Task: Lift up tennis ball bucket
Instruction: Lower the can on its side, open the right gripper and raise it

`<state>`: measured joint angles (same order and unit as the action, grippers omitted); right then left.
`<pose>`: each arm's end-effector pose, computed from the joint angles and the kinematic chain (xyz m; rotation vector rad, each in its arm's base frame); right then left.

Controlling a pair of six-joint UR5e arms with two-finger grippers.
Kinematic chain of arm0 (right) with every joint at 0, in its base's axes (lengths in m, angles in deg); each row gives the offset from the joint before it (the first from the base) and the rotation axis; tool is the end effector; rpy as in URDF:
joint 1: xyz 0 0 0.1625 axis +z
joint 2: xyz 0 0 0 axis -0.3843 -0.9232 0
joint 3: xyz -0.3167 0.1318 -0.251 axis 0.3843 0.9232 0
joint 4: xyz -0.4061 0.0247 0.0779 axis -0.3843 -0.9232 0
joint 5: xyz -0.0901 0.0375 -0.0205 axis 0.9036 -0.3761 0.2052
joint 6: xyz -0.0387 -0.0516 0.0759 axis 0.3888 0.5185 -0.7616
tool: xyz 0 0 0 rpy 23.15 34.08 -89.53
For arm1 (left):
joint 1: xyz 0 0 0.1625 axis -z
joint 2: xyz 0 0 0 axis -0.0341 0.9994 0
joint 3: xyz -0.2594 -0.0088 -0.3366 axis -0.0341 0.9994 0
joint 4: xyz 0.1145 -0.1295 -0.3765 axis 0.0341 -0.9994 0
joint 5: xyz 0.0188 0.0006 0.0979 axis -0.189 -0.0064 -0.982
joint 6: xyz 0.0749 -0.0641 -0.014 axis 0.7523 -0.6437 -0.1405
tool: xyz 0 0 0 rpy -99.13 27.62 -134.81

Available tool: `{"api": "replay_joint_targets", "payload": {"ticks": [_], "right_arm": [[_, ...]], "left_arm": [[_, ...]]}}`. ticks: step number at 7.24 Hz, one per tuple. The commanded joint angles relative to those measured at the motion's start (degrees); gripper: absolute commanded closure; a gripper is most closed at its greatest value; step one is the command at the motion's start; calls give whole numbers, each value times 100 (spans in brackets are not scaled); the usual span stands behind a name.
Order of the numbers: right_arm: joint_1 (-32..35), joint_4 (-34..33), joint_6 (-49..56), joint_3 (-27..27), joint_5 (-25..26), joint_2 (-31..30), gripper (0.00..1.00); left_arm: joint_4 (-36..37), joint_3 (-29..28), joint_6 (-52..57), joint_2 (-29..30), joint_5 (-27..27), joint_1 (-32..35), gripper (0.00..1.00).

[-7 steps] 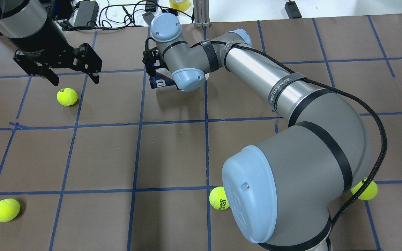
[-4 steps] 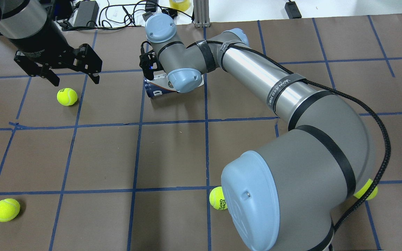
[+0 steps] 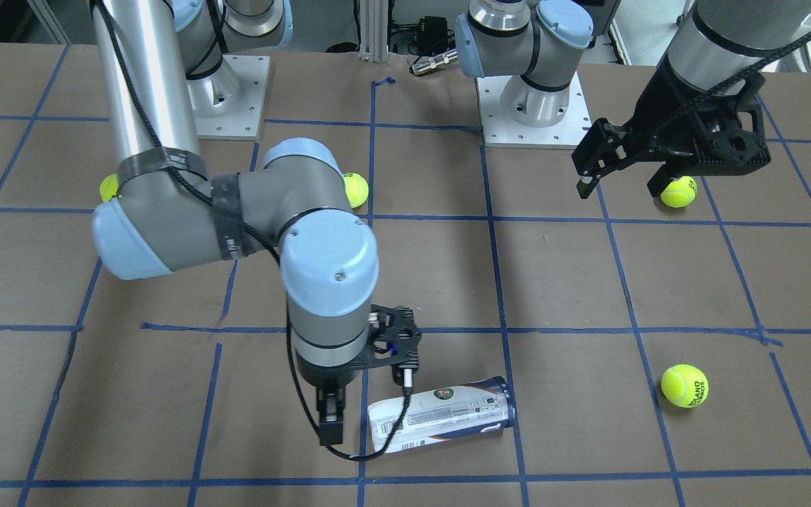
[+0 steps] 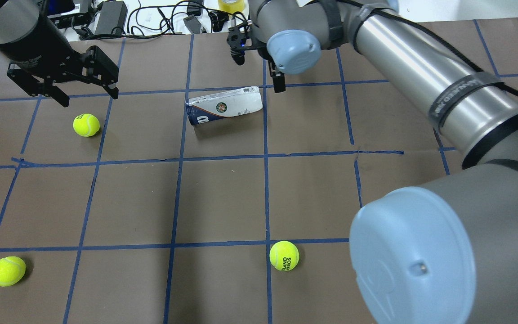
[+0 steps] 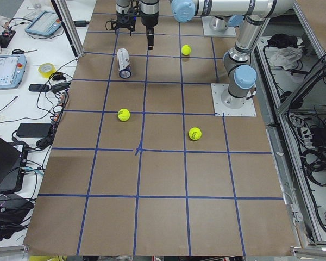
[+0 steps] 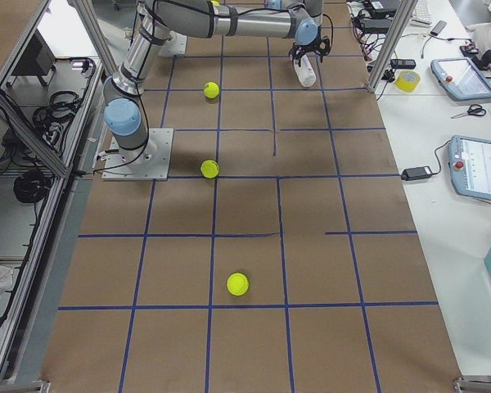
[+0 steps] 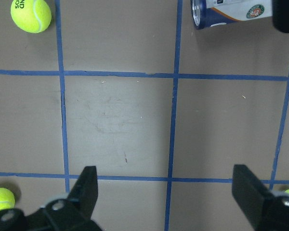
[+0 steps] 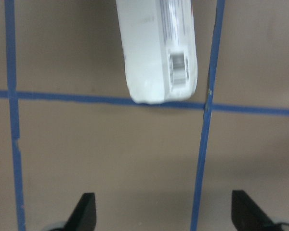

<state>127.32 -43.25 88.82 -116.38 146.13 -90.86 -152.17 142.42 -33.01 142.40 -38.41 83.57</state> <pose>0.3074 -0.6798 0.3254 2.1596 -2.1005 0.0640 -0.0658 -0.5107 0.5020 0.1631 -3.0778 0.0654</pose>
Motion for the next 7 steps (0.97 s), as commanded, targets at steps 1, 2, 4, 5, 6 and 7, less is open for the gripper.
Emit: {"api": "replay_joint_targets", "payload": {"ticks": [1,2,4,5,6,7], "right_arm": [[-705,132,-363,-1014,23,-1084,0],[-995,123,-913,-1428,32,-1621,0],[-1314,455,-2782,-1827,23,-2475,0],[-1314,518,-4018,-1828,23,-2783,0],[-1297,510,-5013,-1784,6,-2856,0],[-1288,510,-5989,-1714,-73,-2979,0]], "left_arm": [[609,107,-84,241,351,-41,0],[882,116,-93,452,676,-50,0],[1638,116,-215,1066,1247,-50,0],[2032,116,-347,1373,1346,-50,0],[2280,107,-357,1672,1417,-50,0],[2387,124,-313,1910,1722,-50,0]]}}
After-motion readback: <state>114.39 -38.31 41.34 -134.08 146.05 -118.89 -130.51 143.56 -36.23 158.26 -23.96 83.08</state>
